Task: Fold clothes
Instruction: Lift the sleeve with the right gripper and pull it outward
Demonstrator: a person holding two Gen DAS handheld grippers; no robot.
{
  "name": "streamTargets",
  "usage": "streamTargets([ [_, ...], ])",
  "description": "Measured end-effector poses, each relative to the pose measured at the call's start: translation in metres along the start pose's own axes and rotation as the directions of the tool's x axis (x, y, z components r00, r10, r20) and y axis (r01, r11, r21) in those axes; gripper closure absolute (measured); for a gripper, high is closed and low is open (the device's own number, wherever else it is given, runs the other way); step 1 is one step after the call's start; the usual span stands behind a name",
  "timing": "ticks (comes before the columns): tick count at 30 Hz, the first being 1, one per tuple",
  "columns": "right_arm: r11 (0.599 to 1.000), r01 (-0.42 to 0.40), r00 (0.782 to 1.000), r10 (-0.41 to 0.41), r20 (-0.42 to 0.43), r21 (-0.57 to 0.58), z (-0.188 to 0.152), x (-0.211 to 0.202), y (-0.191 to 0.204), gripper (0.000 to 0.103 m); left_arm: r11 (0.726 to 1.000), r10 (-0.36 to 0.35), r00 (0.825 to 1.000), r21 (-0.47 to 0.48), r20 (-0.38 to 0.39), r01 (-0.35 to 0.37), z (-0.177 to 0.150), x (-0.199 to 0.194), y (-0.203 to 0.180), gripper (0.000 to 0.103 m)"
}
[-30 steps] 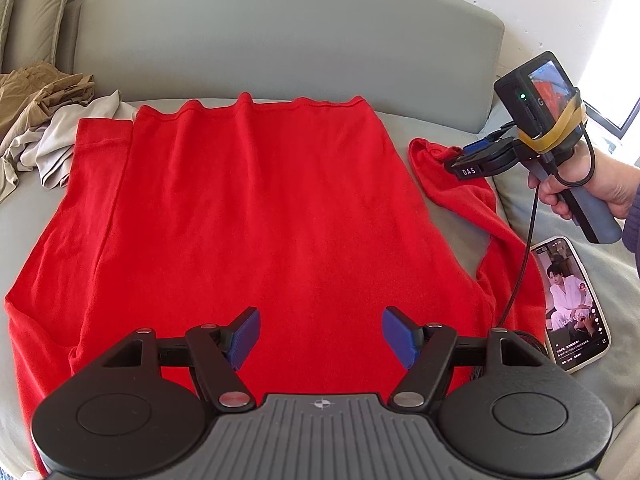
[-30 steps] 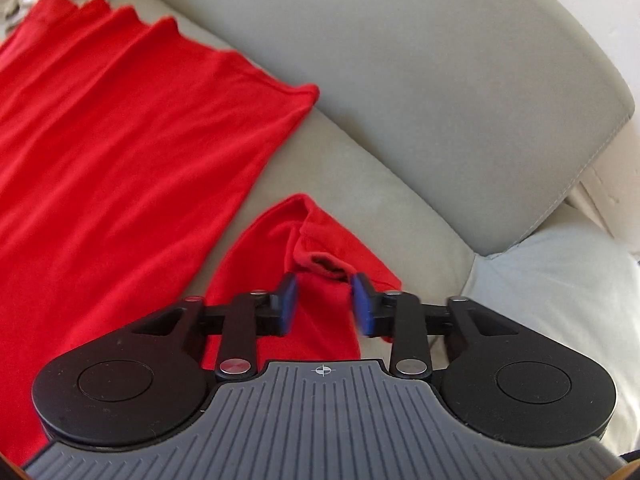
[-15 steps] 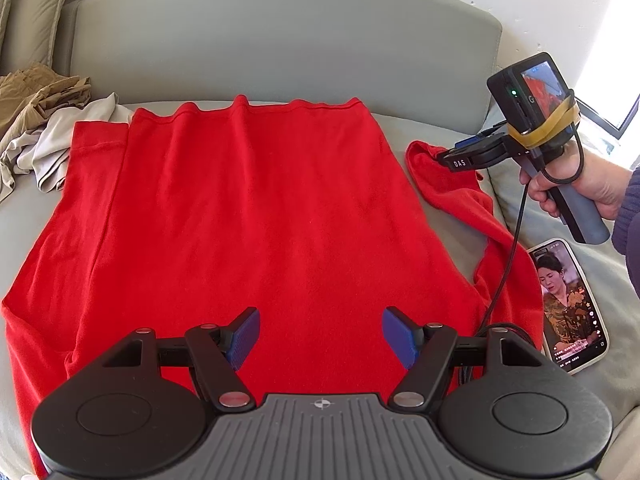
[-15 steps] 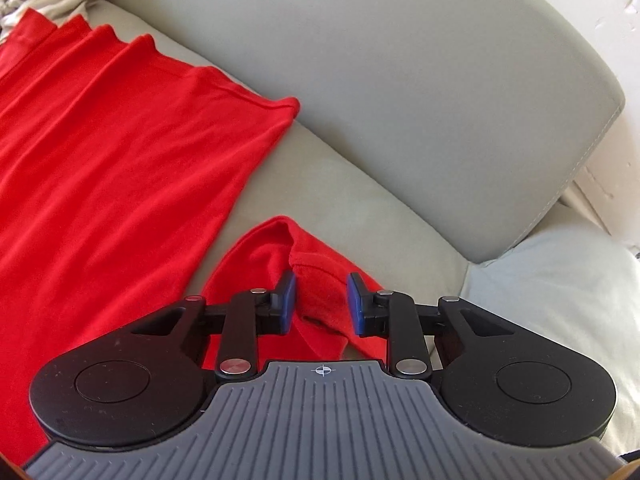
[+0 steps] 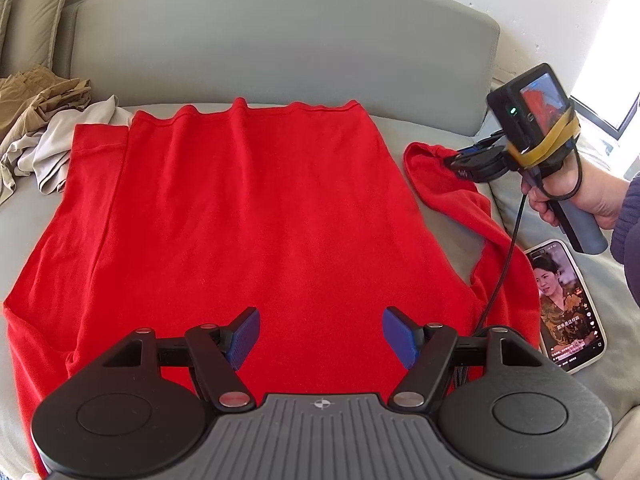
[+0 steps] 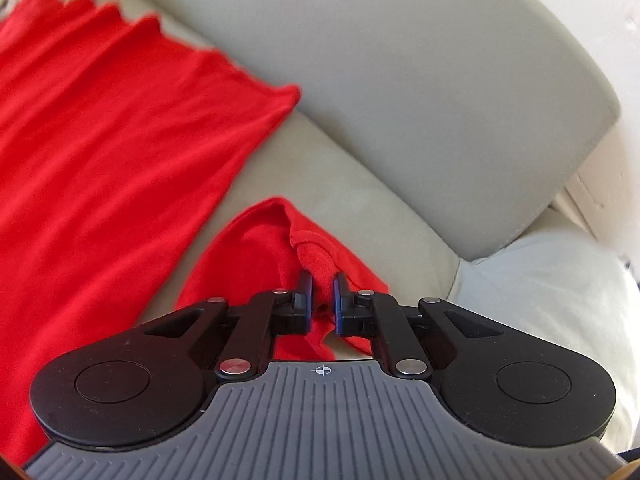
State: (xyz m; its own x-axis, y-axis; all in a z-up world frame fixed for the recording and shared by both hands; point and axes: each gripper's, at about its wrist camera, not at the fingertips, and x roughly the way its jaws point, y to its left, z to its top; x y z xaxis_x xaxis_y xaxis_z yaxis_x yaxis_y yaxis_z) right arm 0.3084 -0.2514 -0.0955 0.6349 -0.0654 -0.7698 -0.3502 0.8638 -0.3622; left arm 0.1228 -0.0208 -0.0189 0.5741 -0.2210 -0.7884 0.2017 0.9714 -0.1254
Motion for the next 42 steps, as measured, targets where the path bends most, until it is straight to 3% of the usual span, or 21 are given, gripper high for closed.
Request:
streamTargets([
  [5,0.961,-0.084,0.994,0.064,0.085,0.265,0.01,-0.052,-0.044,0.093,1.0,0.002,0.998,-0.003,0.056,-0.002,0.004,-0.023,0.0,0.035],
  [11,0.861,-0.043,0.985,-0.047,0.165,0.506,0.016,-0.152,-0.096,0.094,1.0,0.007,0.989,-0.021,0.147,-0.004,0.005,-0.067,0.003,0.035],
  [14,0.843,0.062,0.984,-0.142,0.11,0.534,0.018,-0.201,-0.11,0.094,0.999,0.012,0.983,-0.038,0.181,-0.005,0.003,-0.086,0.006,0.034],
  [17,0.824,0.113,0.973,-0.205,0.107,0.556,0.005,-0.236,-0.12,0.094,0.998,0.001,0.981,-0.059,0.192,0.01,-0.002,-0.1,0.008,0.034],
  [24,0.766,0.198,0.93,-0.344,0.13,0.611,-0.029,-0.323,-0.132,0.094,0.982,-0.189,0.968,0.022,0.167,0.187,-0.02,-0.116,-0.009,0.035],
  [29,0.754,0.252,0.938,-0.344,0.037,0.606,-0.031,-0.317,-0.152,0.094,0.947,-0.31,0.943,0.131,0.122,0.294,-0.029,-0.111,-0.031,0.039],
  [32,0.748,0.285,0.939,-0.343,-0.018,0.6,-0.032,-0.313,-0.164,0.094,0.915,-0.373,0.927,0.178,0.039,0.361,-0.031,-0.085,-0.049,0.042],
  [35,0.741,0.317,0.937,-0.341,-0.075,0.592,-0.033,-0.308,-0.176,0.094,0.902,-0.375,0.926,0.212,-0.048,0.376,-0.035,-0.051,-0.072,0.048],
  [38,0.728,0.394,0.919,-0.323,-0.226,0.562,-0.033,-0.244,-0.192,0.094,0.902,-0.346,0.932,0.233,-0.11,0.363,-0.04,-0.02,-0.088,0.048],
  [42,0.702,0.442,0.894,-0.29,-0.342,0.559,-0.032,-0.163,-0.205,0.094,0.919,-0.319,0.933,0.185,-0.166,0.348,-0.036,0.015,-0.092,0.048],
])
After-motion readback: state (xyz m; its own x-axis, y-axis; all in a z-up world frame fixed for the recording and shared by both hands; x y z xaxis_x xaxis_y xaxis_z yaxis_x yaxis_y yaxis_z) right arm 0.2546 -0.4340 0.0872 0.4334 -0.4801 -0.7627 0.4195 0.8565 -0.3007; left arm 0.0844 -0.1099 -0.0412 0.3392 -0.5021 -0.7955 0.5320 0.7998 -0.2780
